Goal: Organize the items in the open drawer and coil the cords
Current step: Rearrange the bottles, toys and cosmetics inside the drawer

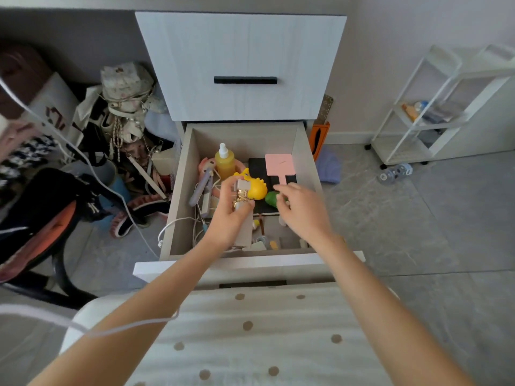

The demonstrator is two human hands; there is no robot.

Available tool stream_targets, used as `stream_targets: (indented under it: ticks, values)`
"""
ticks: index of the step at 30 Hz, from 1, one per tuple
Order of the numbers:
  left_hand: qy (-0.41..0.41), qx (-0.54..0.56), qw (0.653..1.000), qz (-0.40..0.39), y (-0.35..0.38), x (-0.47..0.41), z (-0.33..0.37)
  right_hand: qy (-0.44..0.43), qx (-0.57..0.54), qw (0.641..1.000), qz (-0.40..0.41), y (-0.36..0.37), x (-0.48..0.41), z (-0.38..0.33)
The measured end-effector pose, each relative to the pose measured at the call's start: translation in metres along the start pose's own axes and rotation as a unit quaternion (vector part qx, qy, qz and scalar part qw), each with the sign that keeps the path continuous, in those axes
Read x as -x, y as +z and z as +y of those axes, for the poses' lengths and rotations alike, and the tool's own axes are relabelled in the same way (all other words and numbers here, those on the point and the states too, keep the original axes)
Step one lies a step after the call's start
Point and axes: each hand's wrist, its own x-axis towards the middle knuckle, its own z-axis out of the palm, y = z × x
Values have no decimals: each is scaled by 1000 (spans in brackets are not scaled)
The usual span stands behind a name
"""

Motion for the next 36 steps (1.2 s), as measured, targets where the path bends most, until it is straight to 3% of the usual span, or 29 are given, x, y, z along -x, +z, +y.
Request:
stream_targets:
  ticks: [4, 9, 12, 15, 19, 25, 29, 31, 36]
  values:
    - [-66, 35, 993, 92, -8, -59, 11, 5, 63, 997, -51, 9, -9, 23]
    - [-148, -90, 973, 151, -24, -140, -15, -19, 59, 995, -82, 32, -31, 17]
    - [-118, -140, 968, 170, -31, -155, -36, -38, 83, 993, -70, 46, -57, 13]
    - [-73, -154, 974, 148, -30, -152, -50, 1, 125, 984, -123, 66, -83, 14]
    - [-47, -147, 971, 182, -29, -157, -66, 61, 127, 974, -174, 95, -112, 20]
    - [13, -193, 966, 170, -32, -160, -74, 63, 113, 985, -116, 95, -123, 27]
    - [66, -341, 928, 137, -37, -157, -77, 110, 77, 991, 25, 67, -128, 33]
    - [63, -355, 924, 129, -34, -159, -80, 133, 50, 988, 66, 60, -128, 36]
    - [70, -377, 916, 122, -25, -167, -92, 143, 17, 989, 42, 59, -127, 38]
